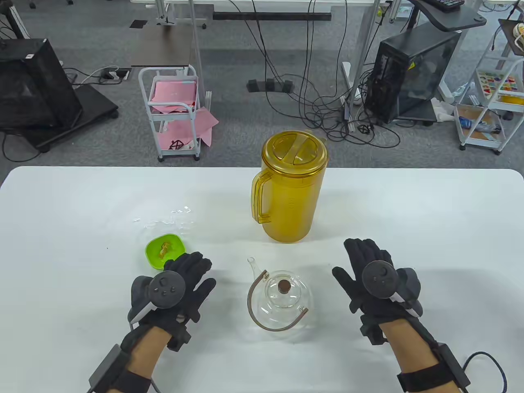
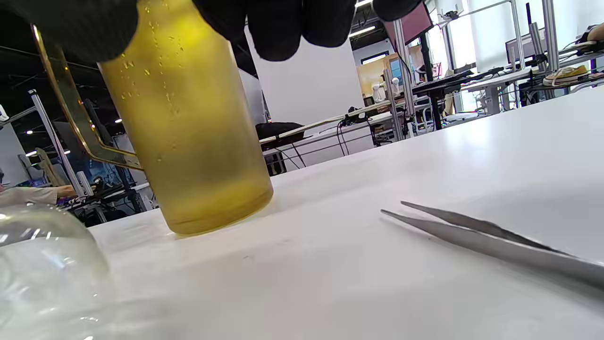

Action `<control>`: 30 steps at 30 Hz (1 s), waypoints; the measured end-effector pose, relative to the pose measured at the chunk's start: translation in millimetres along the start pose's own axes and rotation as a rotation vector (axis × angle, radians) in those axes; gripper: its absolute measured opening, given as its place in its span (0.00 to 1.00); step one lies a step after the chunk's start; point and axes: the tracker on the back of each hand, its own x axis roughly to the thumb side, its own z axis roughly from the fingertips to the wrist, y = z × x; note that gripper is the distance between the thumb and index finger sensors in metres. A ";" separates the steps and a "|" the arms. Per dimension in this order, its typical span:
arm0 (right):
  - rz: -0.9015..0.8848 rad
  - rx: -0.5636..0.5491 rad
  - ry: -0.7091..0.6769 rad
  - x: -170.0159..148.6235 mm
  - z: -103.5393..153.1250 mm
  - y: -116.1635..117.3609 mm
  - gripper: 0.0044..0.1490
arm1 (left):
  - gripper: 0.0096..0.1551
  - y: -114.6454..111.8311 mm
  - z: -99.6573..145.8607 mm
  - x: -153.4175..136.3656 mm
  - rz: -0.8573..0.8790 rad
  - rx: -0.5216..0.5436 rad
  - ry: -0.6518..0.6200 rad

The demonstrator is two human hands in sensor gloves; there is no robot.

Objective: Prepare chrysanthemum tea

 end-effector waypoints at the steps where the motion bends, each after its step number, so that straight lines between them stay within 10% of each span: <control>1: 0.001 0.002 -0.004 1.7 0.2 1.4 0.51 | 0.37 1.1 0.6 0.4 -0.006 0.003 -0.007; 18: -0.006 -0.120 -0.373 99.1 11.5 -16.0 0.44 | 0.36 0.7 -0.1 6.5 0.013 -0.022 -0.049; 30: 0.093 -0.031 -0.484 149.9 22.9 31.5 0.32 | 0.36 -4.6 1.7 7.9 0.014 -0.051 -0.061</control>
